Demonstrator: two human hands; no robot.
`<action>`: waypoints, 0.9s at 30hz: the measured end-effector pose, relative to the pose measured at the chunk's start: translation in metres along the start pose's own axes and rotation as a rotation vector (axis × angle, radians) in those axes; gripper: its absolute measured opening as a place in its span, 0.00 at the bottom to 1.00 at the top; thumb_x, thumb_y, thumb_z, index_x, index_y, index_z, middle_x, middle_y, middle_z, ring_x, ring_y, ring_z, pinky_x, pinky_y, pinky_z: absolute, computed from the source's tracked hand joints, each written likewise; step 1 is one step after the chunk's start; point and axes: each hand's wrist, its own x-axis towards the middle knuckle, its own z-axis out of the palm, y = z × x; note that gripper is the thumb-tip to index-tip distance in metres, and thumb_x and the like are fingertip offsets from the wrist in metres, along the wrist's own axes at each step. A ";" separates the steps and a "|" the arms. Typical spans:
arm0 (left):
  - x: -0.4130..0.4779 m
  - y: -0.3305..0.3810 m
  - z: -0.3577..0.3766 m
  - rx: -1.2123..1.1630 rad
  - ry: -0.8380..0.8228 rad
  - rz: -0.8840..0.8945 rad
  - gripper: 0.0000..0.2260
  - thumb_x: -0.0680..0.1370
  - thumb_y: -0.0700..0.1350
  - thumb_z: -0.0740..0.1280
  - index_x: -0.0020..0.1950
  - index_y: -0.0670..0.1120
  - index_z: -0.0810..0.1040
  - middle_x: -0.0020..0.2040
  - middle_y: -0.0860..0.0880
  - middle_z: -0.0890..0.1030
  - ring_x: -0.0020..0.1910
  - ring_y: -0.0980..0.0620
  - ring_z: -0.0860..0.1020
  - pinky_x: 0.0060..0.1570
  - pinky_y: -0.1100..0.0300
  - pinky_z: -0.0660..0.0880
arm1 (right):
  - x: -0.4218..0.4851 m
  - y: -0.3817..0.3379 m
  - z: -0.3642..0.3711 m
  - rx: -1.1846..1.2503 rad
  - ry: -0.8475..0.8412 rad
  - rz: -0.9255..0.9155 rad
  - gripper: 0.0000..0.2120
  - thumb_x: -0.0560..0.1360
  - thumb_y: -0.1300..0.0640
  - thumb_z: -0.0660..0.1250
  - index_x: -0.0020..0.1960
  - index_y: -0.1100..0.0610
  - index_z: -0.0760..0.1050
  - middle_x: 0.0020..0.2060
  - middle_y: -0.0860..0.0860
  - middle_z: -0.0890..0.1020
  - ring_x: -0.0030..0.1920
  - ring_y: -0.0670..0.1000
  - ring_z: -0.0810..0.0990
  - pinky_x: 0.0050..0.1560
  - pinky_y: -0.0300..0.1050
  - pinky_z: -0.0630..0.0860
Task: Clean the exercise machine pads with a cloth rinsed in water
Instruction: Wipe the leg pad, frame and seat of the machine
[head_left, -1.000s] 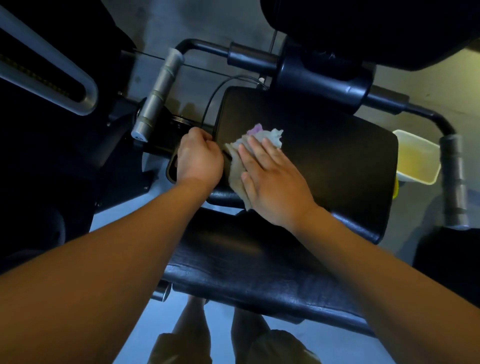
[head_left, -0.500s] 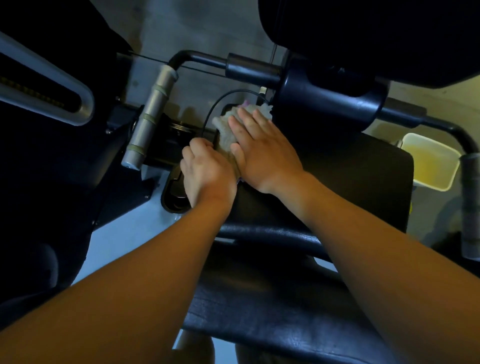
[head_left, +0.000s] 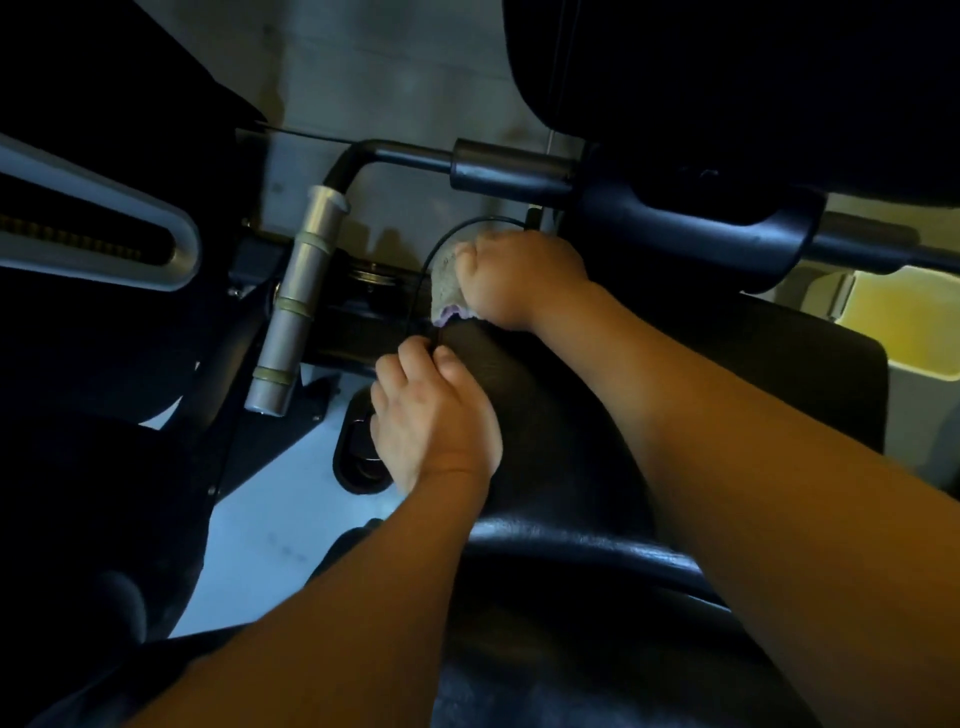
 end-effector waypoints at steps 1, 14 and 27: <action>0.000 0.000 0.000 -0.010 -0.003 -0.004 0.17 0.84 0.53 0.52 0.67 0.50 0.72 0.63 0.47 0.74 0.61 0.43 0.72 0.56 0.46 0.70 | 0.005 -0.001 -0.002 -0.006 -0.016 0.012 0.18 0.85 0.54 0.46 0.46 0.57 0.72 0.49 0.55 0.79 0.51 0.58 0.76 0.56 0.56 0.75; 0.001 0.002 0.001 -0.031 -0.015 -0.013 0.17 0.84 0.52 0.52 0.69 0.50 0.71 0.65 0.47 0.74 0.62 0.44 0.72 0.55 0.47 0.70 | -0.049 0.037 0.022 0.033 0.205 -0.025 0.22 0.84 0.44 0.55 0.73 0.54 0.67 0.65 0.52 0.76 0.64 0.54 0.74 0.63 0.49 0.70; 0.001 -0.001 0.001 -0.008 -0.020 0.008 0.17 0.84 0.53 0.49 0.69 0.51 0.70 0.66 0.46 0.73 0.62 0.43 0.72 0.55 0.46 0.70 | -0.086 0.028 0.045 0.049 0.486 0.117 0.26 0.83 0.43 0.56 0.77 0.54 0.65 0.68 0.54 0.74 0.67 0.58 0.74 0.63 0.53 0.72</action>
